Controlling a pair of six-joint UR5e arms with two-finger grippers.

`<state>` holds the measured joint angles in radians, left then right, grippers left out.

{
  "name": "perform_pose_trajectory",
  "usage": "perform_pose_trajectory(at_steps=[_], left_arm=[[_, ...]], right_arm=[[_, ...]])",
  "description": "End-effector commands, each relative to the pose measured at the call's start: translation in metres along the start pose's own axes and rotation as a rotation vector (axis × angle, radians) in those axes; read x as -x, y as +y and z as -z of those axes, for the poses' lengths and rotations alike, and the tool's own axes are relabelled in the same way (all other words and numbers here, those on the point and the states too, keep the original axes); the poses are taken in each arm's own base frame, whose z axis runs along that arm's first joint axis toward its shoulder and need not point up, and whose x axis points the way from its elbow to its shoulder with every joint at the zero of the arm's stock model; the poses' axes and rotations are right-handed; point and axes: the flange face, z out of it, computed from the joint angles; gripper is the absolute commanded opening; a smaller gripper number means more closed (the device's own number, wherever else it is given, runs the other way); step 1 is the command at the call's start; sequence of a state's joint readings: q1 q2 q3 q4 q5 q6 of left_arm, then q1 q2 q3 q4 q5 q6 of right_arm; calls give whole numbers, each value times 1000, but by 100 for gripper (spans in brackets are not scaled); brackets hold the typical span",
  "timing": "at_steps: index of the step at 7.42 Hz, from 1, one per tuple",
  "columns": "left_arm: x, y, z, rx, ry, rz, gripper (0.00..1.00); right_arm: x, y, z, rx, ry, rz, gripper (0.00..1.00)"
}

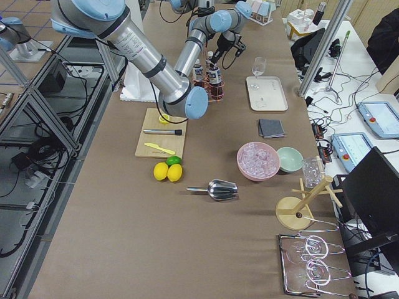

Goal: Take tea from basket to plate

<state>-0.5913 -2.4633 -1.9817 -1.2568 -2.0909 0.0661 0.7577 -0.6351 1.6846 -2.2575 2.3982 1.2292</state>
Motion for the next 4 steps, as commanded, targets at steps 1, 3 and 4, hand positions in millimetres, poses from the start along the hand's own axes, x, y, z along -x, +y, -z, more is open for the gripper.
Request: perform_pose_trajectory(at_steps=[1,3,4], left_arm=[[6,20,14,-12,20,6,0],[6,29,16,-12,18,5,0],[6,29,16,-14,16,5,0]], right_arm=[[4,8,9,17,-8,-7,0],[1,6,8,20,-9,-11,0],[-3,4,6,21,-7,-13,0]])
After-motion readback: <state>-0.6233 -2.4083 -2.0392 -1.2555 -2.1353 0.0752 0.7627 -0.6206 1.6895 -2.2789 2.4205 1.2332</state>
